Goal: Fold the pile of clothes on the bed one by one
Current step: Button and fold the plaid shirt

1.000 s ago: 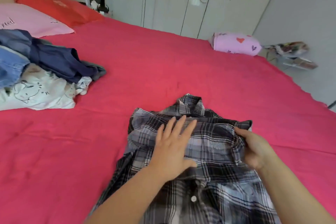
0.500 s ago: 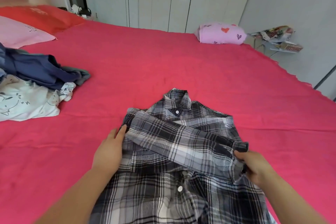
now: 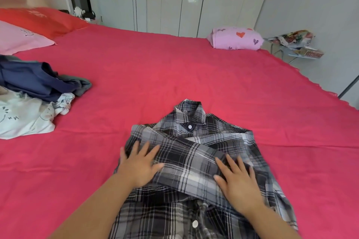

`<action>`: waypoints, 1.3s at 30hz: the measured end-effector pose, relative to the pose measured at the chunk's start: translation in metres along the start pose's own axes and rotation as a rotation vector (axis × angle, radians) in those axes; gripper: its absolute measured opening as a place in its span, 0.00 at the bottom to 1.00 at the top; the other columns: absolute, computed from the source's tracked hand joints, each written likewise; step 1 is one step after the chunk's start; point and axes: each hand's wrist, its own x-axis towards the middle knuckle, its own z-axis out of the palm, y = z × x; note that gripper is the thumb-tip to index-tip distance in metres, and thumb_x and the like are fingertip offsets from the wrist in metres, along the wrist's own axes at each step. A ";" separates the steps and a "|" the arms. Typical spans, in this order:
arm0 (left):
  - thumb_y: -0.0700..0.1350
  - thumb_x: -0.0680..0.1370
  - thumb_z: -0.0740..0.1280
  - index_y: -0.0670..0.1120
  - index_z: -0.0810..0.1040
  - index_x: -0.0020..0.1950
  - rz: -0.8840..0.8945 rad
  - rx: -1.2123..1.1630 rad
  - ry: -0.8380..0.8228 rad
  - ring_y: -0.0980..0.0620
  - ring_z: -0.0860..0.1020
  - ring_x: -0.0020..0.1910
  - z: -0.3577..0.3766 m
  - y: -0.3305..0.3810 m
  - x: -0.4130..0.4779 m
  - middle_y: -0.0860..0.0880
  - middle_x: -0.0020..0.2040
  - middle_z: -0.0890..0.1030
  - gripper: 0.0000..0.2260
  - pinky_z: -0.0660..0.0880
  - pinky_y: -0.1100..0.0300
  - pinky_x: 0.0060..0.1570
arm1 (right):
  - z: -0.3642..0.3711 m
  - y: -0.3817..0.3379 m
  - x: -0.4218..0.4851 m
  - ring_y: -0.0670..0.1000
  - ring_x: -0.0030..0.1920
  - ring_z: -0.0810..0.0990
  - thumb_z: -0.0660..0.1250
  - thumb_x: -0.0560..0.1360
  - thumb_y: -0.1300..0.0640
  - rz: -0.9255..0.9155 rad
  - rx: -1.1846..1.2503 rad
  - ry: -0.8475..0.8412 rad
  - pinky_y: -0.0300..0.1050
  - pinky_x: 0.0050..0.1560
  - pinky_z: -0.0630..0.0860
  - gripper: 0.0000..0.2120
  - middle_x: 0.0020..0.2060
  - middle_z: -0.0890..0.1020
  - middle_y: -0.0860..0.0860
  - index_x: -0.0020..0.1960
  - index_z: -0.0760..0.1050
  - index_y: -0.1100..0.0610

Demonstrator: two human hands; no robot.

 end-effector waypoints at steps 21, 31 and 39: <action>0.48 0.78 0.61 0.50 0.75 0.62 -0.224 -0.059 0.207 0.46 0.75 0.59 -0.060 -0.016 0.142 0.48 0.60 0.77 0.13 0.71 0.55 0.53 | -0.053 0.079 0.181 0.58 0.63 0.73 0.57 0.79 0.51 0.098 0.001 0.149 0.52 0.61 0.71 0.18 0.64 0.74 0.54 0.69 0.68 0.52; 0.42 0.77 0.63 0.39 0.82 0.47 -0.401 -0.404 0.527 0.41 0.79 0.49 -0.069 -0.061 0.167 0.38 0.47 0.82 0.10 0.71 0.55 0.46 | -0.017 0.095 0.228 0.59 0.50 0.78 0.63 0.76 0.56 0.166 0.014 0.116 0.49 0.46 0.72 0.05 0.48 0.81 0.58 0.42 0.70 0.51; 0.55 0.77 0.63 0.49 0.77 0.40 -0.203 -0.353 0.330 0.46 0.77 0.41 -0.052 -0.062 0.181 0.46 0.39 0.81 0.12 0.69 0.58 0.38 | -0.027 0.079 0.219 0.52 0.44 0.77 0.69 0.73 0.51 -0.061 0.180 0.083 0.44 0.42 0.67 0.09 0.41 0.79 0.49 0.40 0.69 0.42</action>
